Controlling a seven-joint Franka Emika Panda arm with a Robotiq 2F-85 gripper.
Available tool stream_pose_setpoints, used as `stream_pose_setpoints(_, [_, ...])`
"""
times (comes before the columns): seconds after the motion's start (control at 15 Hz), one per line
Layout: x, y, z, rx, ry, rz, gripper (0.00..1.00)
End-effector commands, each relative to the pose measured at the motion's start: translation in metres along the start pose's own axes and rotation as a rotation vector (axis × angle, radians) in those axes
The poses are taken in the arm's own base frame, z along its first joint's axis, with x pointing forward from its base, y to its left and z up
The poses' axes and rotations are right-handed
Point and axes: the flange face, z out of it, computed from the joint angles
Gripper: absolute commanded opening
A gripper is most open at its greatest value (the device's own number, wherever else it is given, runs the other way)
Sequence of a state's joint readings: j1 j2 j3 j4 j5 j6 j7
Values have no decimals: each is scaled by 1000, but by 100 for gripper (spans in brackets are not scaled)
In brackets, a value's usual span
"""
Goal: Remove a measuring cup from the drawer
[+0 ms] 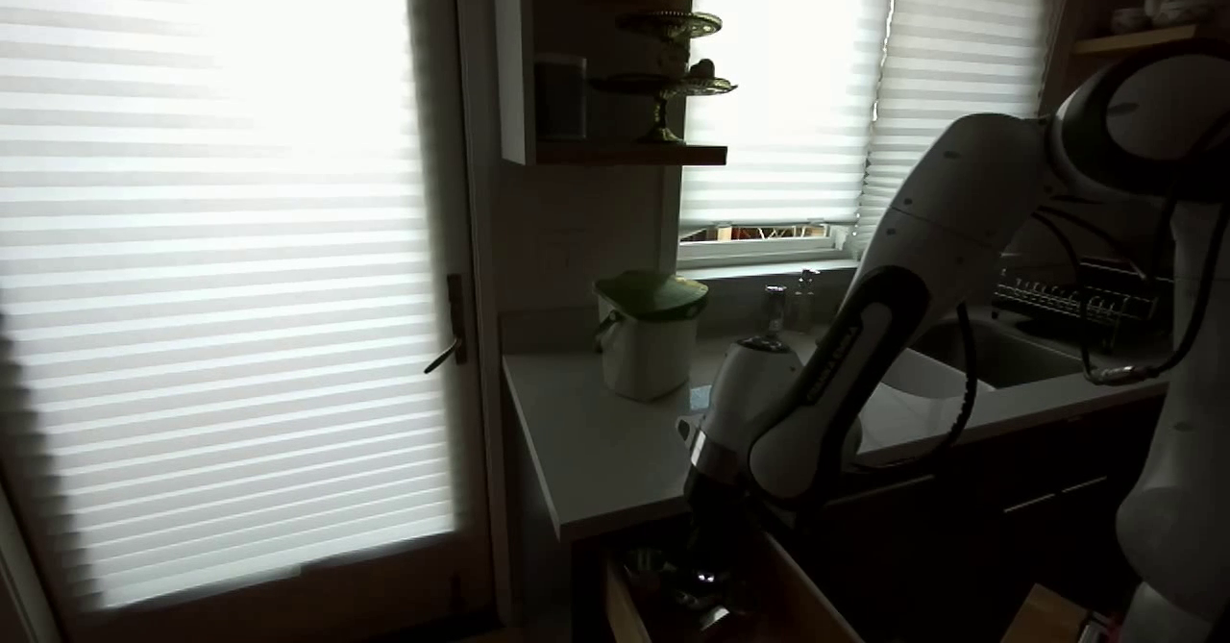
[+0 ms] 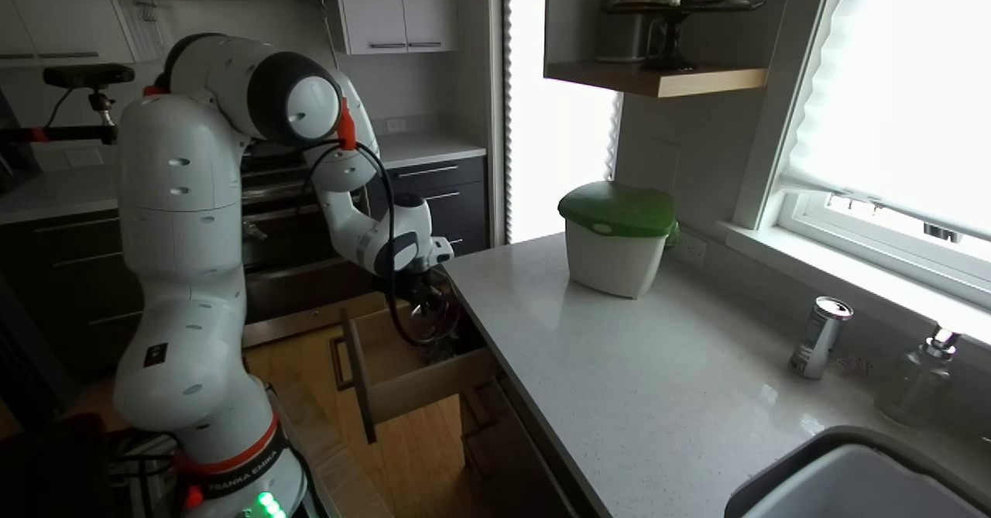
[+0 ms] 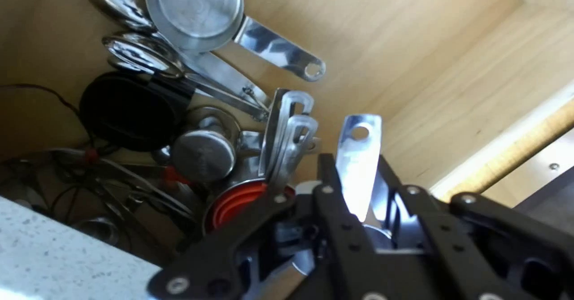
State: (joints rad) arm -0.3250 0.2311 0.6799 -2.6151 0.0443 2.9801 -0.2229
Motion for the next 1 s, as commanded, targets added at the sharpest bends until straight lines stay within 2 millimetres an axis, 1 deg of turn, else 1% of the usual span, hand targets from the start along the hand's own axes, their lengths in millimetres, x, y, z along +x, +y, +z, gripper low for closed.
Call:
stream_pose_setpoints(0.0, [-5,-12,-14,32,-41,-146,6])
stream_pose_setpoints(0.13, [2,-18,-20,63,-24,-206,6])
stream_pose_setpoints(0.27, [11,-24,-27,102,12,-227,6])
stream_pose_setpoints(0.47, [28,-28,-41,176,94,-208,6])
stream_pose_setpoints(0.73, [45,-22,-66,236,165,-85,6])
stream_pose_setpoints(0.93, [54,-9,-86,208,211,61,6])
